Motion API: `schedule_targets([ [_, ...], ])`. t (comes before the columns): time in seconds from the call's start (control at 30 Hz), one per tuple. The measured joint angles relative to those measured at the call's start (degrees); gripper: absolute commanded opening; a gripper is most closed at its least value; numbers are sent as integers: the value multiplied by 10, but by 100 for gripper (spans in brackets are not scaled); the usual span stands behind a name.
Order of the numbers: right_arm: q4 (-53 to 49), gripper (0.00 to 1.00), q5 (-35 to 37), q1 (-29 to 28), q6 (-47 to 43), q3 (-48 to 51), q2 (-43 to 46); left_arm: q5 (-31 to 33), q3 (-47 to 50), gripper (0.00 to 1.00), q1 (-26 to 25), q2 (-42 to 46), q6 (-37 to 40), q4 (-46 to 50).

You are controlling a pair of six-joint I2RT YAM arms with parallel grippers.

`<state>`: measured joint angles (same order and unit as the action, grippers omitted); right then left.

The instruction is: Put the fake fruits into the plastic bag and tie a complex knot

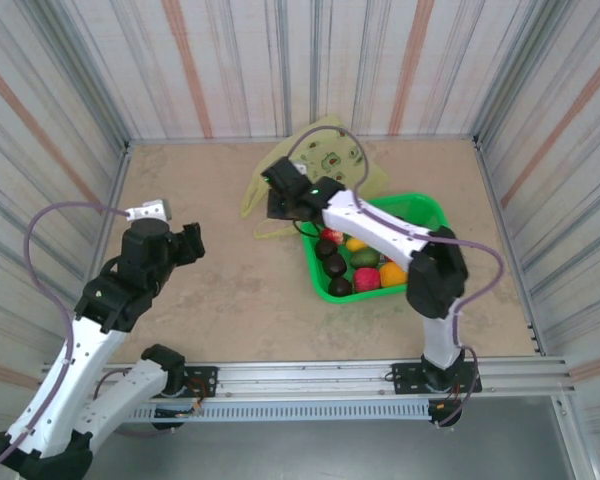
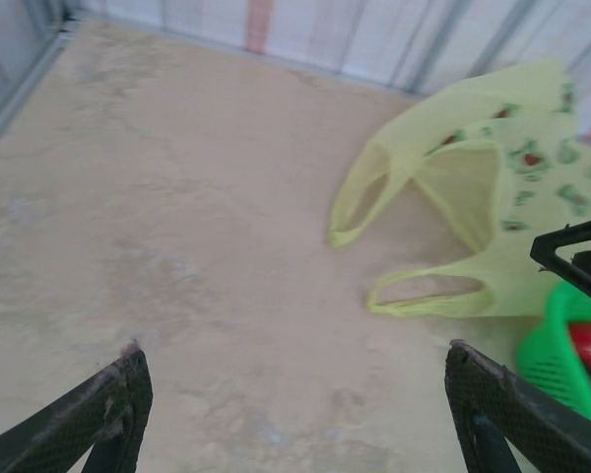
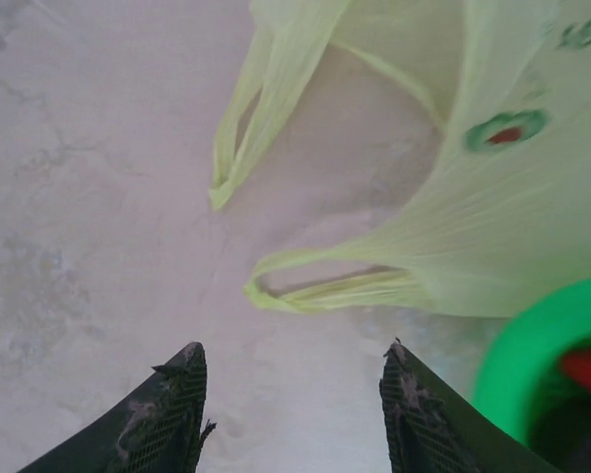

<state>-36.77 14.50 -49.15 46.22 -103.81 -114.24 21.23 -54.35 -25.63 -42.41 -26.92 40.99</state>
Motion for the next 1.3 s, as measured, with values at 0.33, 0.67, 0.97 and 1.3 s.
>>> schedule_targets([
  [0.33, -89, 72, 66, -8, 238, -175, -154, 67, 6, 80, -37, 4, -1, 3],
  [0.67, -76, 73, 57, 16, 341, -179, -216, 85, 7, 80, -56, 13, -1, 3],
  [0.97, -55, 47, 35, 32, 405, -183, -263, 94, 7, 80, -56, 14, -1, 3],
  [1.3, 65, 0, 24, 37, 355, -143, -256, 90, 14, 80, -51, 14, 2, -7],
])
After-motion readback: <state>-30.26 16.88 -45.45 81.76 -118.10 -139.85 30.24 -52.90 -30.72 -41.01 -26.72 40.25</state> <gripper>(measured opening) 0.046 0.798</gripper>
